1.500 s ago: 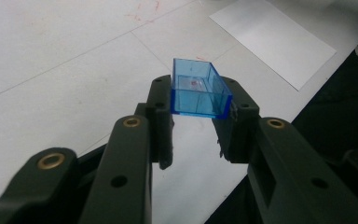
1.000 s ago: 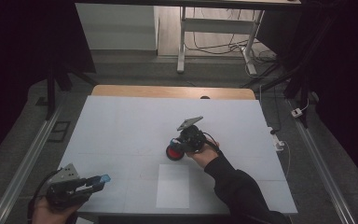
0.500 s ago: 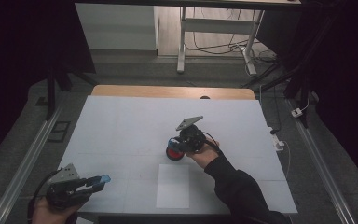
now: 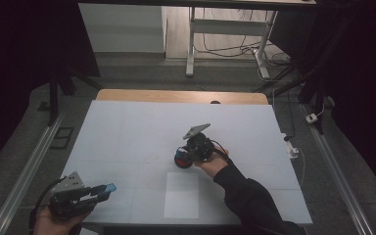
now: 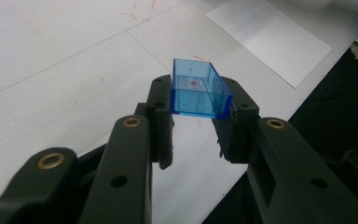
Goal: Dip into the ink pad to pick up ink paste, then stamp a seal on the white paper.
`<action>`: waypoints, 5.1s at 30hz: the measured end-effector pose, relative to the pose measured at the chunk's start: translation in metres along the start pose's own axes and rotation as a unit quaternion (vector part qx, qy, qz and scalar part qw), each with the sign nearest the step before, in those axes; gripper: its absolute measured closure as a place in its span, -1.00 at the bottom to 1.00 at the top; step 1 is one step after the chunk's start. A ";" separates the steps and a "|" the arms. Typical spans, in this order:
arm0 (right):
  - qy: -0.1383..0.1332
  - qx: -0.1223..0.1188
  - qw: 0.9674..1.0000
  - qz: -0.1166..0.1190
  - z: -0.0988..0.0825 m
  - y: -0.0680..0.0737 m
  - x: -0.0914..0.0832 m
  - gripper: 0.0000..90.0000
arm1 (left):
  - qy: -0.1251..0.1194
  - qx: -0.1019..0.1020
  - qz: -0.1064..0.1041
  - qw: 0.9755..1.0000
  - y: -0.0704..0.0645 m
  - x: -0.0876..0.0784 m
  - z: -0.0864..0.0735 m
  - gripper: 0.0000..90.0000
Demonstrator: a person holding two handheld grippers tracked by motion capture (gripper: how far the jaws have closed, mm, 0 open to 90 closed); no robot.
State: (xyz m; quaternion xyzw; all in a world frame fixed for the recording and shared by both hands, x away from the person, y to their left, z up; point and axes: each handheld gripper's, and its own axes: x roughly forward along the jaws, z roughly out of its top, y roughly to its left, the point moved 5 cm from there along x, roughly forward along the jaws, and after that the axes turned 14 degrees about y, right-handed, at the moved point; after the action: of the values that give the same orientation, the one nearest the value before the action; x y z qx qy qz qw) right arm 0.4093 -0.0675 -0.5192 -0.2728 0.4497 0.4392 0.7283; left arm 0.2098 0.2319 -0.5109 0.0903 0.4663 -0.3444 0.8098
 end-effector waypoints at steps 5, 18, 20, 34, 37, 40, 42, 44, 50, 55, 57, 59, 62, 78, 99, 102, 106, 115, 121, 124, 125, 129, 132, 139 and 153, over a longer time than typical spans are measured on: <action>0.000 0.005 1.000 0.004 0.000 0.000 0.001 0.56 | 0.001 -0.001 0.000 1.000 0.000 0.000 0.000 0.52; 0.014 -0.033 0.998 -0.046 0.002 0.011 0.003 0.57 | 0.000 -0.004 0.002 1.000 0.000 0.000 0.000 0.52; 0.014 -0.031 0.998 -0.046 0.002 0.011 0.003 0.57 | -0.001 -0.004 0.001 1.000 0.000 0.000 0.000 0.52; -0.017 0.035 0.999 0.038 -0.003 -0.007 0.004 0.57 | -0.005 -0.006 -0.002 1.000 0.001 -0.001 0.000 0.52; -0.020 0.041 0.998 0.045 -0.003 -0.009 0.004 0.57 | -0.006 -0.006 -0.002 1.000 0.001 -0.001 0.000 0.52; -0.019 0.032 0.999 0.033 -0.003 -0.006 0.004 0.57 | -0.006 -0.007 -0.002 1.000 0.001 -0.001 0.000 0.52; -0.016 0.019 1.000 0.017 -0.002 -0.003 0.004 0.57 | -0.007 -0.007 -0.002 1.000 0.001 -0.001 0.000 0.52; -0.010 0.005 1.000 -0.002 -0.001 0.002 0.004 0.57 | -0.008 -0.007 -0.002 1.000 0.001 -0.002 0.000 0.52; -0.008 -0.002 1.000 -0.016 -0.001 0.006 0.003 0.56 | -0.010 -0.008 -0.003 1.000 0.002 -0.002 0.000 0.52; -0.010 -0.001 1.000 -0.008 -0.002 0.004 0.003 0.56 | -0.012 -0.009 -0.005 1.000 0.002 -0.003 0.000 0.52; -0.009 -0.002 1.000 -0.010 -0.002 0.004 0.002 0.56 | -0.014 -0.009 -0.006 1.000 0.002 -0.003 0.000 0.52; -0.010 -0.001 1.000 -0.014 -0.001 0.005 0.002 0.56 | -0.014 -0.009 -0.006 1.000 0.002 -0.003 0.000 0.52; -0.011 -0.004 1.000 -0.018 -0.001 0.005 0.002 0.55 | -0.015 -0.010 -0.007 1.000 0.002 -0.003 0.000 0.52; -0.040 -0.017 0.999 0.002 -0.003 0.014 -0.018 0.55 | -0.016 -0.006 -0.007 1.000 0.002 -0.004 0.000 0.52; -0.079 -0.025 0.996 0.036 -0.021 0.029 -0.055 0.55 | -0.020 -0.006 -0.010 1.000 0.001 -0.004 0.000 0.52; -0.079 -0.029 0.996 0.038 -0.024 0.033 -0.059 0.55 | -0.020 -0.006 -0.010 1.000 0.001 -0.004 0.000 0.52; -0.082 -0.031 0.995 0.043 -0.027 0.037 -0.062 0.55 | -0.021 -0.007 -0.010 1.000 0.001 -0.005 0.000 0.52; -0.084 -0.043 0.994 0.048 -0.033 0.048 -0.069 0.55 | -0.020 -0.007 -0.009 1.000 0.002 -0.004 0.000 0.52; -0.083 -0.047 0.994 0.052 -0.037 0.055 -0.072 0.55 | -0.020 -0.007 -0.010 1.000 0.001 -0.004 0.000 0.52; -0.083 -0.048 0.994 0.054 -0.038 0.059 -0.073 0.55 | -0.020 -0.007 -0.009 1.000 0.001 -0.005 0.000 0.52; -0.082 -0.050 0.994 0.054 -0.039 0.059 -0.074 0.55 | -0.020 -0.007 -0.009 1.000 0.001 -0.005 0.000 0.52; -0.081 -0.055 0.994 0.056 -0.041 0.063 -0.075 0.55 | -0.020 -0.008 -0.009 1.000 0.002 -0.004 0.000 0.52; -0.079 -0.055 0.994 0.057 -0.042 0.065 -0.075 0.55 | -0.021 -0.008 -0.010 1.000 0.002 -0.005 0.000 0.52; -0.071 -0.061 0.994 0.057 -0.046 0.069 -0.072 0.55 | -0.020 -0.008 -0.009 1.000 0.002 -0.004 0.000 0.52; -0.050 -0.077 0.994 0.053 -0.049 0.076 -0.056 0.55 | -0.019 -0.008 -0.011 1.000 0.002 -0.004 0.000 0.52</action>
State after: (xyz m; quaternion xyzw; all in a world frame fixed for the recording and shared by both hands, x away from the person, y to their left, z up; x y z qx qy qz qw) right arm 0.3105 -0.0930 -0.4910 -0.2811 0.3913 0.5236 0.7027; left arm 0.2093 0.2353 -0.5078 0.0723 0.4542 -0.3509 0.8156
